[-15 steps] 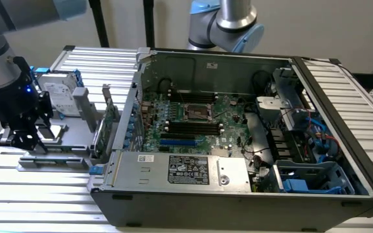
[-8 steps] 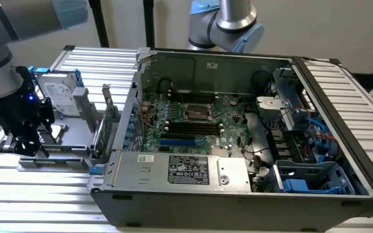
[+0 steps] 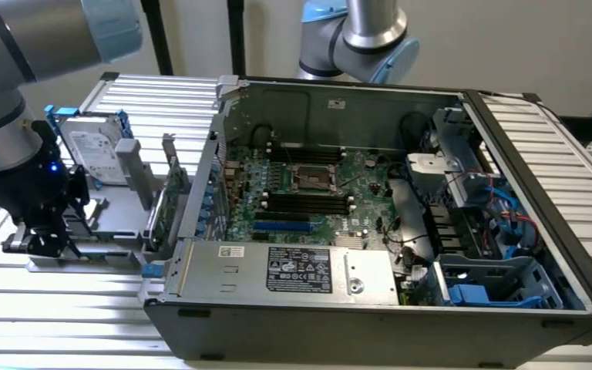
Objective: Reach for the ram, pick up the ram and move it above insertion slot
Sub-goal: 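Pick up the ram and move it above insertion slot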
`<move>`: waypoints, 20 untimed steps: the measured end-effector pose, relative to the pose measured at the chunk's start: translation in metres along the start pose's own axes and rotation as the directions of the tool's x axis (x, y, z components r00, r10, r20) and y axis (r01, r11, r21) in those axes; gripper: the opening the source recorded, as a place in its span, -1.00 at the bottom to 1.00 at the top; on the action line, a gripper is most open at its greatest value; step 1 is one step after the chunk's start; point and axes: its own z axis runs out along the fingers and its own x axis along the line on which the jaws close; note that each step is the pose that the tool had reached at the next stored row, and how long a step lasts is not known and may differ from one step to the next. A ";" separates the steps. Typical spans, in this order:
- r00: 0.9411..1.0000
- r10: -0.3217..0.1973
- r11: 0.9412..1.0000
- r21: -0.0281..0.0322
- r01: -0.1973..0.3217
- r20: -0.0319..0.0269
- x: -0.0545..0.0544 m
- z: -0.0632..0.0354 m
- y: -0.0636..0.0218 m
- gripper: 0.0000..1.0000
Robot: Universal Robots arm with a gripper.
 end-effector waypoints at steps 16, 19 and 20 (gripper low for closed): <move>1.000 0.000 1.000 0.000 0.000 0.000 0.001 0.0291 0.0025 -0.16; 1.000 0.000 1.000 0.000 0.000 0.000 -0.001 0.0328 0.0029 -0.16; 1.000 0.000 1.000 0.000 0.000 0.000 -0.001 0.0332 0.0029 -0.16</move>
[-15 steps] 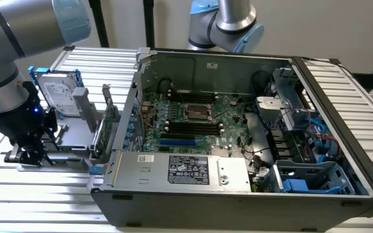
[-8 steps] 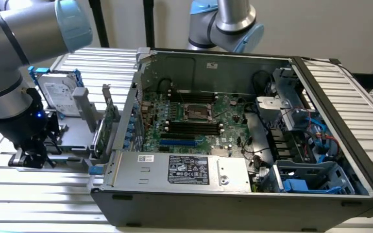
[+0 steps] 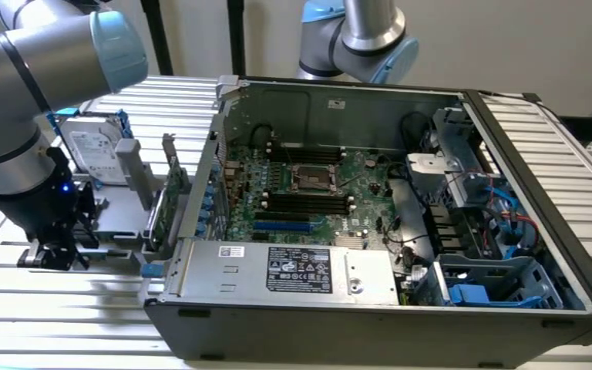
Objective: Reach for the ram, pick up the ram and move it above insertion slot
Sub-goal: 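Pick up the ram and move it above insertion slot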
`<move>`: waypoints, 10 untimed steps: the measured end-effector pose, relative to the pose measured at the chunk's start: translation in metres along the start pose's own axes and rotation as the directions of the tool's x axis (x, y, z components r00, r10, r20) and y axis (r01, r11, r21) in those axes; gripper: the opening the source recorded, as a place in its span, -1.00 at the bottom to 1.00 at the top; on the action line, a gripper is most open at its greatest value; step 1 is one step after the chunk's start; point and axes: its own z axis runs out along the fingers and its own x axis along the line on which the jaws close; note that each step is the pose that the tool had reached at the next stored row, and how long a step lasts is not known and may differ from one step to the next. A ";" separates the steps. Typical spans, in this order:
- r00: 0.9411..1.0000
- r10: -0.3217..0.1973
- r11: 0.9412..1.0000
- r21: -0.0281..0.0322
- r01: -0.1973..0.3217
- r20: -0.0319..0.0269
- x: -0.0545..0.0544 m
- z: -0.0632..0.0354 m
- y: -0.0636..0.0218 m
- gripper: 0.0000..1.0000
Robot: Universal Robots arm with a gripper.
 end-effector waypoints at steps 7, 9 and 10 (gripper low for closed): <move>1.000 0.000 1.000 -0.007 0.000 0.000 -0.003 0.0003 0.0001 -0.16; 1.000 0.000 1.000 -0.011 0.000 0.000 -0.003 0.0002 0.0001 -0.16; 1.000 0.000 1.000 -0.012 0.000 0.000 -0.003 0.0002 0.0002 -0.16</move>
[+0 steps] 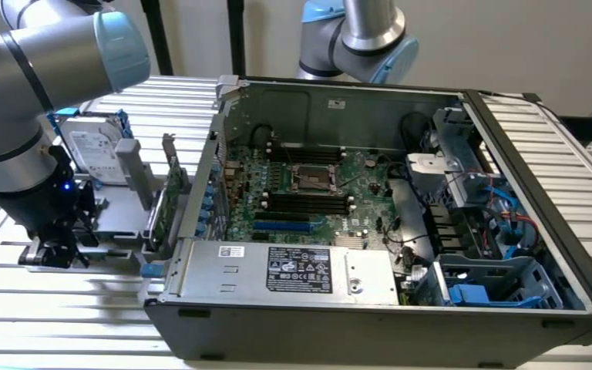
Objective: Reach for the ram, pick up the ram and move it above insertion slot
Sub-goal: 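Pick up the ram and move it above insertion slot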
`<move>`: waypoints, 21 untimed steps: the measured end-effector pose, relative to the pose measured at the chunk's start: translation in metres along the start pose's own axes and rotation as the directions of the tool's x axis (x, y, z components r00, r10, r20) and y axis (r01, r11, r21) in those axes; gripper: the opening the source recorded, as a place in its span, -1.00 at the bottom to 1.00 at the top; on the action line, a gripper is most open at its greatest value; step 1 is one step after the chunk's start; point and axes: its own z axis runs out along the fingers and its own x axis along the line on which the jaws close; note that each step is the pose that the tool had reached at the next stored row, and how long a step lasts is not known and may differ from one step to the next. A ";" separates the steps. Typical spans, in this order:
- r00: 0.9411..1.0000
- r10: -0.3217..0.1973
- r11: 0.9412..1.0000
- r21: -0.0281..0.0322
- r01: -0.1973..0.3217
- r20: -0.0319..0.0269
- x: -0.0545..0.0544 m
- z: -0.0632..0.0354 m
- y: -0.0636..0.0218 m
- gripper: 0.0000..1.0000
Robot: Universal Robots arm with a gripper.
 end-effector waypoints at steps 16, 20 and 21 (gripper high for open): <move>1.000 -0.025 1.000 -0.002 0.025 -0.002 -0.001 0.0000 -0.0001 -0.58; 1.000 -0.028 1.000 -0.002 0.028 -0.002 -0.001 0.0000 -0.0001 -0.58; 1.000 -0.029 1.000 -0.002 0.029 -0.002 -0.001 0.0000 -0.0001 -0.58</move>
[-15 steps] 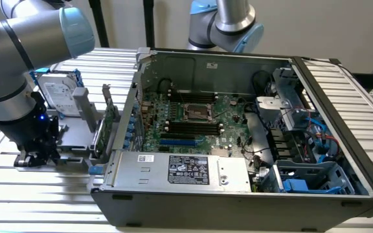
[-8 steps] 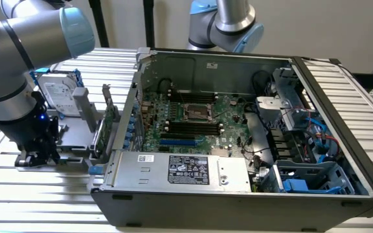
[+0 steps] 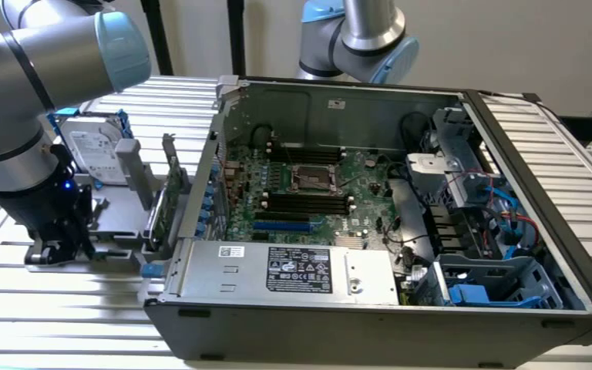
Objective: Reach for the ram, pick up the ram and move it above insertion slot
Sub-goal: 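Pick up the ram and move it above insertion slot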
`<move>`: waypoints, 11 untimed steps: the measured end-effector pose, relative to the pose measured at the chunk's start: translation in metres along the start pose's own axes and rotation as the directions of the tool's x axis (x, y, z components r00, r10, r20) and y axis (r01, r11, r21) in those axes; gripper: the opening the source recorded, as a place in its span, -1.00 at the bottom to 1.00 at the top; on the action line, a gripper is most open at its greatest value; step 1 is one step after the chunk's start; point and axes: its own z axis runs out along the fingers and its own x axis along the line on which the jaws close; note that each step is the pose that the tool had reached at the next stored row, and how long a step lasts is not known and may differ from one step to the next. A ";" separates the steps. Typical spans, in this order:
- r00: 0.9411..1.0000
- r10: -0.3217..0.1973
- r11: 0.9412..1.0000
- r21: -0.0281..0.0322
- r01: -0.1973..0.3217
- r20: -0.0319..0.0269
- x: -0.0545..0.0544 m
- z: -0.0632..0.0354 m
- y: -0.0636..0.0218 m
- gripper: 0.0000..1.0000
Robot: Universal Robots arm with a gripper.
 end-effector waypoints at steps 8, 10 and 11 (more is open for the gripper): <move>1.000 0.000 1.000 0.000 0.000 0.000 0.000 0.0000 0.0000 -0.74; 1.000 0.000 1.000 0.000 0.000 0.000 0.000 0.0000 0.0000 -0.74; 1.000 0.000 1.000 0.000 0.000 0.000 0.000 0.0000 0.0000 -0.74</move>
